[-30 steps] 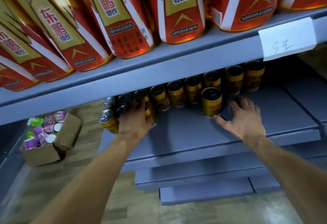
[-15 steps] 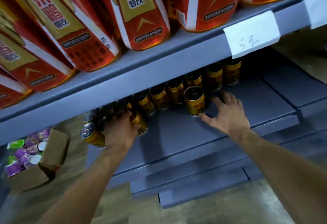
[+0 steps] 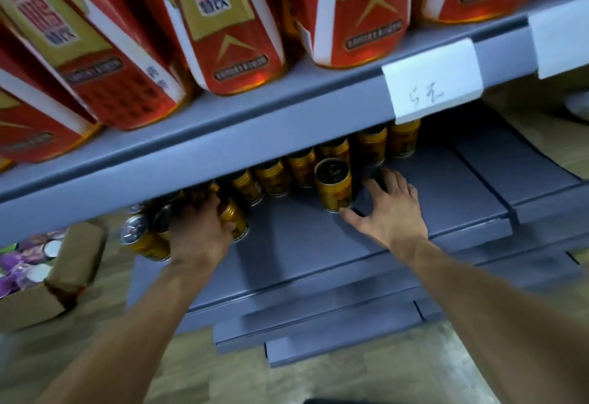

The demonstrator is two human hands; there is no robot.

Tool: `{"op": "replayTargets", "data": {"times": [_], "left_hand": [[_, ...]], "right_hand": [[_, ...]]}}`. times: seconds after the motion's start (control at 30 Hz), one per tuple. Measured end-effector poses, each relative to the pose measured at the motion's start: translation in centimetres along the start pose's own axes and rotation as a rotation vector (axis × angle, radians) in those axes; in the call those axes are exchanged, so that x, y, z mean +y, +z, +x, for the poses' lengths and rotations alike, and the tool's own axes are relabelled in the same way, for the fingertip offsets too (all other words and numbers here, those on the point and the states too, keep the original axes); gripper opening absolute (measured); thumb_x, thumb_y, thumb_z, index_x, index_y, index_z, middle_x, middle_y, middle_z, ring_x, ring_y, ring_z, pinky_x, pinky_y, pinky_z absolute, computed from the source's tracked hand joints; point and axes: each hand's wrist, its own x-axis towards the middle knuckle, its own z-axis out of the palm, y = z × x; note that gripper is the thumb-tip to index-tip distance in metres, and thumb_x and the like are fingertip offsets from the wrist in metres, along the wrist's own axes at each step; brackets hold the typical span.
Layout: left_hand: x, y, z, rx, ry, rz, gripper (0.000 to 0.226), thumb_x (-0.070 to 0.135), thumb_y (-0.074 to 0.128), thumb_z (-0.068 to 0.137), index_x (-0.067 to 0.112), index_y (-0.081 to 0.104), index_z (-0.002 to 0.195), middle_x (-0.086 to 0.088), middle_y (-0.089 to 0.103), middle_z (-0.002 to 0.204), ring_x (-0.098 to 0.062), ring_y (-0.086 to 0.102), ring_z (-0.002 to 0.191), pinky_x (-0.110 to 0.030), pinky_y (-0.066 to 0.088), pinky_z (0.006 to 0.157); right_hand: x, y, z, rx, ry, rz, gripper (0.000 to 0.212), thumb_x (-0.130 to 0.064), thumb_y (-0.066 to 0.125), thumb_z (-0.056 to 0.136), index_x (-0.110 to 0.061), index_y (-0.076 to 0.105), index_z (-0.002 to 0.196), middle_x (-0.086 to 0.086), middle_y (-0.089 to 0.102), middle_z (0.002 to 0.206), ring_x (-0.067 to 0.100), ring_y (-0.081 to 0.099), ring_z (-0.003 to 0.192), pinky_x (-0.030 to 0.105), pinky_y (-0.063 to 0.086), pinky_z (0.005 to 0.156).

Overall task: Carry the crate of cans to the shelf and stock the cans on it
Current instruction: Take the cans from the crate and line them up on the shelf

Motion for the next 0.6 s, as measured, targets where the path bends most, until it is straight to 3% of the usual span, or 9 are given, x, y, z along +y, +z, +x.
{"op": "replayTargets", "data": {"times": [0.23, 0.37, 0.5, 0.53, 0.6], "left_hand": [[-1.5, -0.8, 2.0, -0.037, -0.014, -0.054, 0.049, 0.029, 0.074, 0.079, 0.015, 0.056, 0.122, -0.013, 0.054, 0.13, -0.035, 0.048, 0.122, -0.043, 0.042, 0.1], [-2.1, -0.7, 1.3, -0.052, -0.064, -0.071, 0.04, 0.024, 0.073, 0.076, 0.014, 0.059, 0.112, -0.013, 0.057, 0.12, -0.035, 0.051, 0.114, -0.041, 0.043, 0.097], [-2.8, -0.6, 1.1, 0.11, 0.032, 0.057, 0.035, 0.029, 0.073, 0.068, 0.017, 0.064, 0.099, -0.013, 0.052, 0.119, -0.04, 0.047, 0.116, -0.051, 0.038, 0.102], [-2.9, -0.7, 1.2, 0.128, 0.038, 0.034, 0.04, 0.034, 0.073, 0.068, 0.018, 0.064, 0.103, -0.013, 0.049, 0.125, -0.039, 0.046, 0.119, -0.051, 0.039, 0.102], [-3.3, -0.6, 0.5, 0.113, 0.001, -0.026, 0.072, 0.056, 0.07, 0.067, 0.026, 0.053, 0.13, -0.011, 0.038, 0.144, -0.036, 0.037, 0.133, -0.047, 0.038, 0.107]], "right_hand": [[-0.8, -0.5, 1.1, -0.005, -0.004, 0.002, 0.077, -0.076, 0.046, 0.071, -0.016, 0.063, 0.116, 0.018, 0.053, 0.133, 0.038, 0.042, 0.13, 0.05, 0.038, 0.102], [-0.4, -0.2, 0.7, -0.025, -0.013, 0.013, 0.081, -0.078, 0.042, 0.07, -0.015, 0.063, 0.116, 0.019, 0.053, 0.131, 0.04, 0.043, 0.129, 0.052, 0.039, 0.102], [-0.5, -0.3, 1.1, -0.013, -0.021, 0.007, 0.083, -0.079, 0.042, 0.07, -0.015, 0.063, 0.117, 0.019, 0.052, 0.131, 0.04, 0.042, 0.129, 0.053, 0.039, 0.102], [-0.4, -0.4, 1.3, -0.009, -0.021, 0.007, 0.083, -0.079, 0.042, 0.07, -0.015, 0.063, 0.117, 0.019, 0.052, 0.13, 0.04, 0.042, 0.128, 0.053, 0.039, 0.101], [-0.1, -0.4, 1.4, -0.007, -0.026, -0.003, 0.082, -0.079, 0.045, 0.07, -0.014, 0.062, 0.116, 0.02, 0.052, 0.129, 0.041, 0.043, 0.127, 0.053, 0.04, 0.1]]}}
